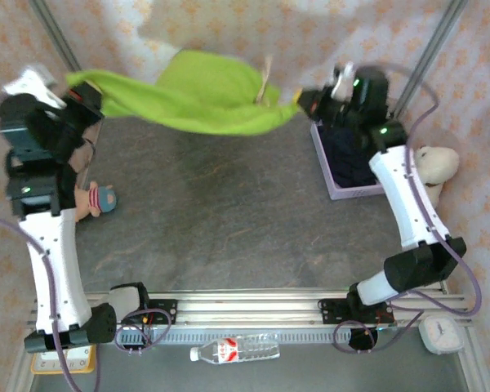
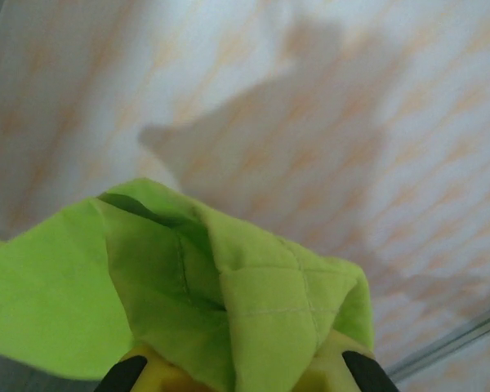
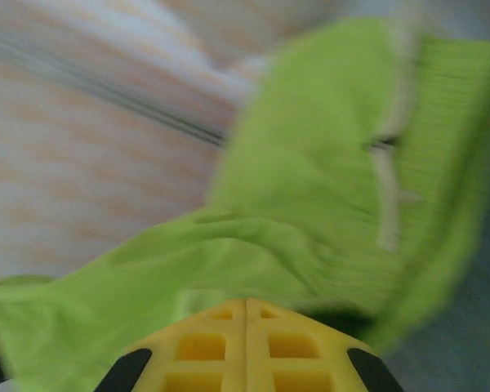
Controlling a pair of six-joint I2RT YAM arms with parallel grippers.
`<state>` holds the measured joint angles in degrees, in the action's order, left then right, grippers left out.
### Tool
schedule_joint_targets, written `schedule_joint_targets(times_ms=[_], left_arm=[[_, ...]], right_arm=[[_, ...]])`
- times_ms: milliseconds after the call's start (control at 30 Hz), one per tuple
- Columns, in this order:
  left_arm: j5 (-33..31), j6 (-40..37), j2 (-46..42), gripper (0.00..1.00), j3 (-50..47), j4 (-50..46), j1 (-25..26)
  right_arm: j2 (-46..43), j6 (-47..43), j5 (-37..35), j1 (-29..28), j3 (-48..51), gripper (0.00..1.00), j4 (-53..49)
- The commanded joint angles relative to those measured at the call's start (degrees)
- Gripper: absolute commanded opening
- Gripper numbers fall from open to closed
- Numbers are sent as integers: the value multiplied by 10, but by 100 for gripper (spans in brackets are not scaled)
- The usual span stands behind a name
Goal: Fold and stack the mixed laundry pile
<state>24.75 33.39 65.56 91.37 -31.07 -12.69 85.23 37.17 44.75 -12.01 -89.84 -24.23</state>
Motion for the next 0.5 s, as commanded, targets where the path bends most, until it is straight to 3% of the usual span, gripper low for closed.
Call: schedule_joint_targets(times_ms=[0,100,167,300,467], left_arm=[[-20,-53,14,0,-194,-64,37],[-18,-35,22,0,-336,-39,77],[-23,-15,43,0,-367,-41,94],[-32,-4,52,1,-354,-34,104],[-80,-24,52,0,-329,-77,107]], right_arm=[[-4,-25,-92,17,183,0,-39],[-12,-58,-164,21,242,0,-78],[-13,-71,-217,27,239,0,-104],[4,-85,-248,37,201,0,-105],[34,-87,-238,34,177,0,-109]])
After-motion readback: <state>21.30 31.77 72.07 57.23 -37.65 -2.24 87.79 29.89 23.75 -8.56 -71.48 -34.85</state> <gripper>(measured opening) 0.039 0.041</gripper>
